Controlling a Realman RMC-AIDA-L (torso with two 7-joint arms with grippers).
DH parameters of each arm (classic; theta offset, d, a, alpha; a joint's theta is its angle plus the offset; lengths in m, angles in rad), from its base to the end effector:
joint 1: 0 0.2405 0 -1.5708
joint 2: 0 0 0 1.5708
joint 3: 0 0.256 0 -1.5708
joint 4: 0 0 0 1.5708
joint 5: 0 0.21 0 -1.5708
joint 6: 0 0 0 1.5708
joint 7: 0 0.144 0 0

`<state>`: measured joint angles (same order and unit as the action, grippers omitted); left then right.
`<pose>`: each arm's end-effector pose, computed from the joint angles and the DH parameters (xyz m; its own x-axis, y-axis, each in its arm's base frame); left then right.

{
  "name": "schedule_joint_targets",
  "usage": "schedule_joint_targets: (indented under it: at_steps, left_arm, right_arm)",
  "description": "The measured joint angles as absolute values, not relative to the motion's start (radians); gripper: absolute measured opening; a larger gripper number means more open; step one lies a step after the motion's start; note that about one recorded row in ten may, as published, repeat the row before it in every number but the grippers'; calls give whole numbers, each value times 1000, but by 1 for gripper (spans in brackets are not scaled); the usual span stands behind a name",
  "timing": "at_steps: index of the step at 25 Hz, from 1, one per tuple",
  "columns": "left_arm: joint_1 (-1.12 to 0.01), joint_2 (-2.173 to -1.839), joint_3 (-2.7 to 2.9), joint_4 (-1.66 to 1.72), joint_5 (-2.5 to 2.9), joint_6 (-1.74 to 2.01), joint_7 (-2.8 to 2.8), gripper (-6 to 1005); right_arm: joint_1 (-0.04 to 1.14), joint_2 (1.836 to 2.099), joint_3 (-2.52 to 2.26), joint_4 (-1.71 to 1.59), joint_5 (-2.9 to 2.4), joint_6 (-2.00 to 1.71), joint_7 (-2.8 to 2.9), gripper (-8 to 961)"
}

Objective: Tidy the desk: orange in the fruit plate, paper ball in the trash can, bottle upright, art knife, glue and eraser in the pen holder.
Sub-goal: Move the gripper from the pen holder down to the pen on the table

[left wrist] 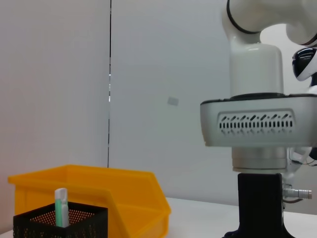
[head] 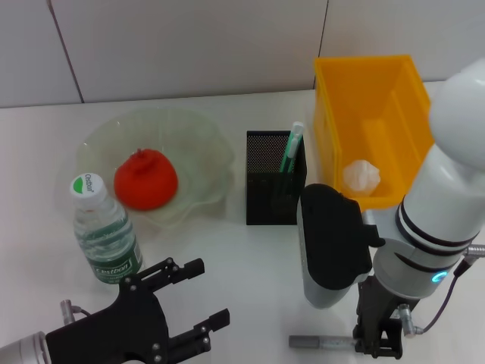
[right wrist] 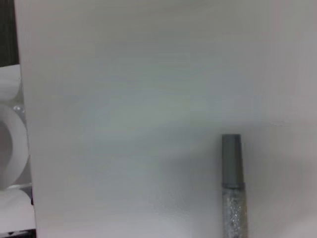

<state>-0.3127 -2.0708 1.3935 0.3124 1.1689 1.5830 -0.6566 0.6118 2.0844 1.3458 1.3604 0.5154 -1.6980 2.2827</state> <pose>-0.2719 0.2341 -0.0652 0.7118 0.0215 0.7020 0.2531 -0.9402 -0.2279 0.1742 0.2954 -0.0558 0.7506 -0.1122 0.6512 -0.1101 -0.9929 -0.0442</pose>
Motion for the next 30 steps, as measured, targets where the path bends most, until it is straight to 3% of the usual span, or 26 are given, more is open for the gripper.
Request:
schedule_joint_targets:
  at_steps: [4,25,30]
  left_arm:
    - [-315,-2071,1396,312,1169,1583,-657,710]
    - [-325,-2071,1391,311,1169,1591,-658,710]
    - [-324,-2072,1391,311,1169,1591,-658,710]
  right_arm:
    - [617,2084,1342,1346,515,-1698,2283,109]
    - [632,2077,1624,1614,431,-1856,2215,53]
    - [622,2081,1580,1585,460,-1869,2220,84]
